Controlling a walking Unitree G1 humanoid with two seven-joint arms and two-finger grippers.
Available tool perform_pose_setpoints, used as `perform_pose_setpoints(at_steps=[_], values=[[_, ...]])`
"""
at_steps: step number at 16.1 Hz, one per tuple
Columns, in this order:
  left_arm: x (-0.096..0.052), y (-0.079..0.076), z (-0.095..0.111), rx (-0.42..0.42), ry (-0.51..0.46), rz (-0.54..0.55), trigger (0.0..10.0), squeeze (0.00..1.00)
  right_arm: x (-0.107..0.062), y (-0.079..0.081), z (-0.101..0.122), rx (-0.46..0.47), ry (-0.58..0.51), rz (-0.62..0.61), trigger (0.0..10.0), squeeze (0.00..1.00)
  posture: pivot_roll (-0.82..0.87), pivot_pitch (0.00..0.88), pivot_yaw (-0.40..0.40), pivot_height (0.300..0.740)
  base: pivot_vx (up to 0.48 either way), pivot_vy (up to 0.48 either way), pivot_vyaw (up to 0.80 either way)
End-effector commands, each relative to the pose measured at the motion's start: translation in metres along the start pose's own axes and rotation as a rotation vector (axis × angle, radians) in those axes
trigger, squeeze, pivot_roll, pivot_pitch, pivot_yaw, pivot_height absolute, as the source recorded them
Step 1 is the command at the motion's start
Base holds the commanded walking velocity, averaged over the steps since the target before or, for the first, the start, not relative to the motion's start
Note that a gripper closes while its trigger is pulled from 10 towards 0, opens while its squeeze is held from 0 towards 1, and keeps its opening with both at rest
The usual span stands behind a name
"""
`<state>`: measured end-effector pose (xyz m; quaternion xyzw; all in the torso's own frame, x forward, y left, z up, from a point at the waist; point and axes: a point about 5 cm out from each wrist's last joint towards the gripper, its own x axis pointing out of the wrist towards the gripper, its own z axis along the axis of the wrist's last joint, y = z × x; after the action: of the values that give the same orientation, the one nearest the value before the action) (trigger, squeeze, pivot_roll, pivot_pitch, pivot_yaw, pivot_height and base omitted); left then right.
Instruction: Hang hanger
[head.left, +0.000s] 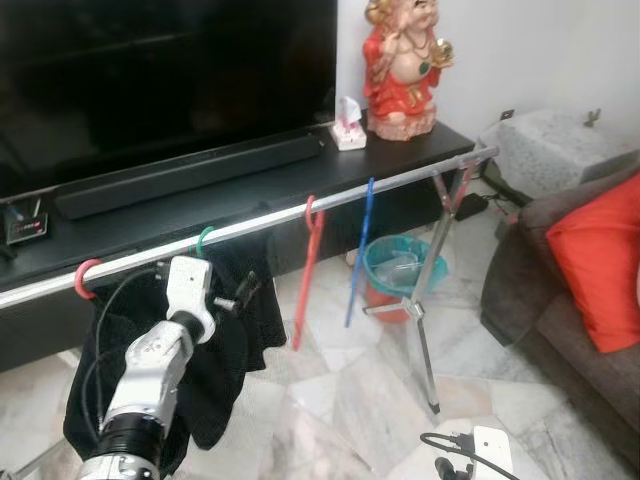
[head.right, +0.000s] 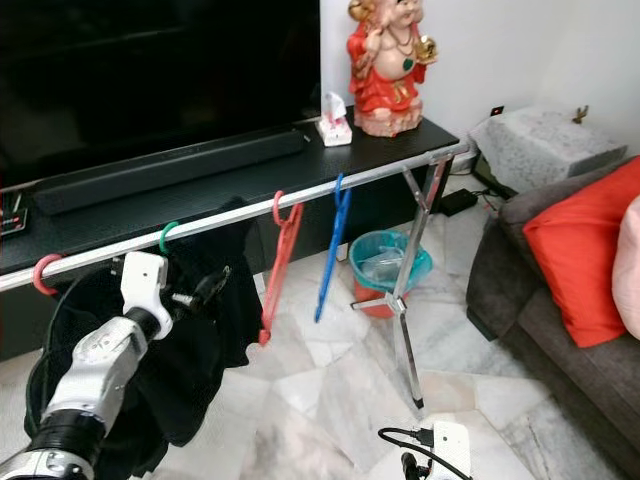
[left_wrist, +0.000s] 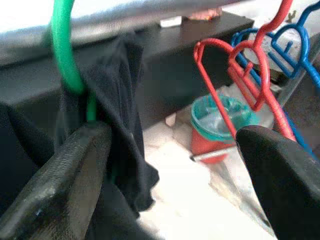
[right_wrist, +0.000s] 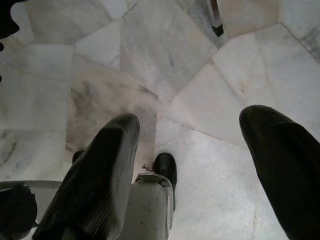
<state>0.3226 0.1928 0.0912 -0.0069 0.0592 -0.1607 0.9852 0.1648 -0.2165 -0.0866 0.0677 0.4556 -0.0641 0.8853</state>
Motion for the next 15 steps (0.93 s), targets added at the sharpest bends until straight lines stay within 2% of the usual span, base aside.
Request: perform_pose_setpoints(at_steps=[1,2,6,7,8,12,15], values=[[0.002,0.003,0.008,-0.009,0.012,-0.071,10.0,0.0,0.0,0.0,0.0,0.002,0.005,0.0,10.0,0.0,0.04,0.0,0.005,0.74,0.0,0.0,0.0],[0.001,0.005,0.012,-0.007,0.003,-0.093,10.0,0.0,0.0,0.0,0.0,0.002,0.005,0.0,10.0,0.0,0.04,0.0,0.004,0.74,0.0,0.0,0.0],[-0.001,0.016,0.027,0.007,-0.043,-0.065,10.0,0.0,0.0,0.0,0.0,-0.001,0.004,0.003,10.0,0.0,0.03,0.0,0.003,0.74,0.0,0.0,0.0],[-0.004,0.02,0.043,-0.022,-0.094,-0.087,10.0,0.0,0.0,0.0,0.0,0.0,0.003,0.003,10.0,0.0,0.03,0.0,0.003,0.74,0.0,0.0,0.0],[-0.005,0.021,0.048,-0.021,-0.103,-0.095,10.0,0.0,0.0,-0.001,0.0,0.0,0.003,0.003,10.0,0.0,0.03,0.0,0.003,0.74,0.0,0.0,0.0],[-0.026,0.03,0.056,0.048,-0.01,-0.232,10.0,0.0,0.0,-0.001,0.0,0.005,0.002,0.003,10.0,0.0,0.05,0.0,0.004,0.74,0.0,0.0,0.0],[-0.033,0.038,0.047,0.075,0.063,-0.22,10.0,0.0,0.0,-0.001,0.0,0.02,-0.001,-0.005,10.0,0.0,0.04,0.0,0.009,0.74,0.0,0.0,0.0]])
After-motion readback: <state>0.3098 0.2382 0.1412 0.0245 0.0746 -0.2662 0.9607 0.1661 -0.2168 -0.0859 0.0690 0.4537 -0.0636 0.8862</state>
